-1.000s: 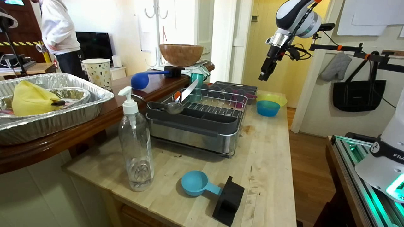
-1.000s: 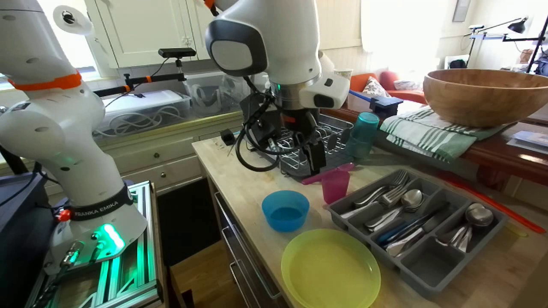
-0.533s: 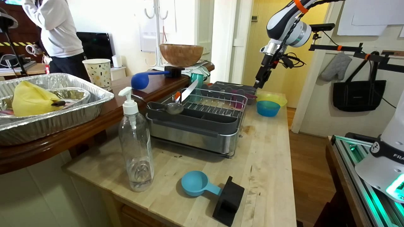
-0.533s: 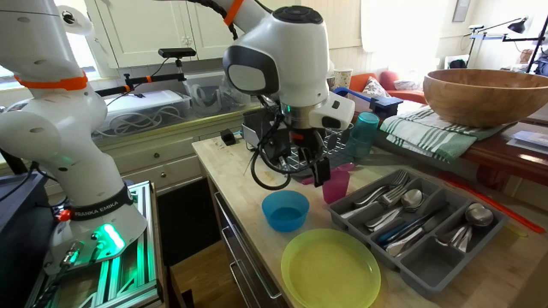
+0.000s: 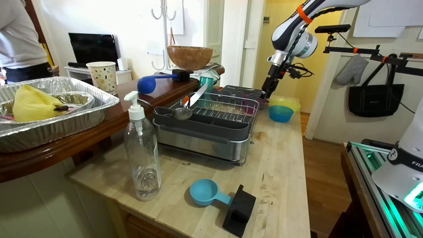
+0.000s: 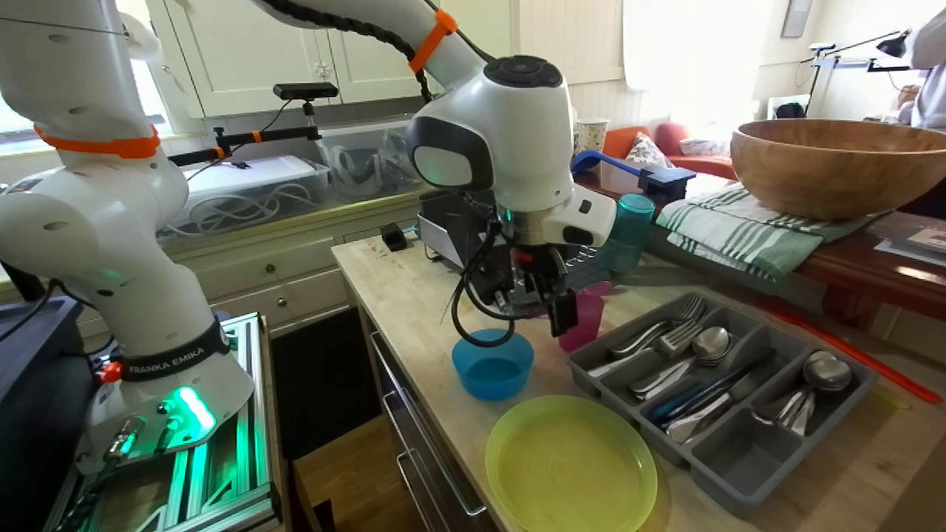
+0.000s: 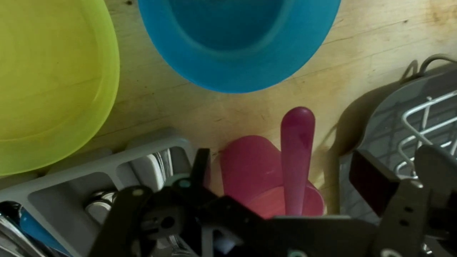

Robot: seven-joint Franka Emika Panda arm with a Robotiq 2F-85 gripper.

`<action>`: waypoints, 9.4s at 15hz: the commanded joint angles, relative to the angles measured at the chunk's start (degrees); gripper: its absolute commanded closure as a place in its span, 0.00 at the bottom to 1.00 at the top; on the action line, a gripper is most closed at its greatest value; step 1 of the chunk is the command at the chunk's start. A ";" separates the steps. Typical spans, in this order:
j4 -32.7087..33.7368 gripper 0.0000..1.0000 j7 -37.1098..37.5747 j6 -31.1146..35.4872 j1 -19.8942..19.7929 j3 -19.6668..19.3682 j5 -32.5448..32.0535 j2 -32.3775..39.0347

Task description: Put the pink spoon on the plate rack, then put the blue bowl on the plate and then the yellow cup

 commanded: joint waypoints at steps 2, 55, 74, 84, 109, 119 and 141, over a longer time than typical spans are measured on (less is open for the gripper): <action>2.13 0.27 -1.78 2.51 -2.31 2.98 1.83 3.25; 29.96 0.95 -11.60 -19.58 -11.14 -1.42 -14.80 14.19; 39.39 0.95 -6.93 -14.57 -14.11 7.06 -13.17 25.55; 36.53 0.31 -3.08 -11.24 -13.98 7.80 -13.91 23.63; -1.25 0.00 6.72 -12.17 -5.60 2.28 -11.23 -11.24; -13.55 0.00 8.05 -7.44 -5.41 -3.63 -16.43 -16.77; -17.13 0.04 5.93 9.90 -2.72 -6.43 -1.95 -9.74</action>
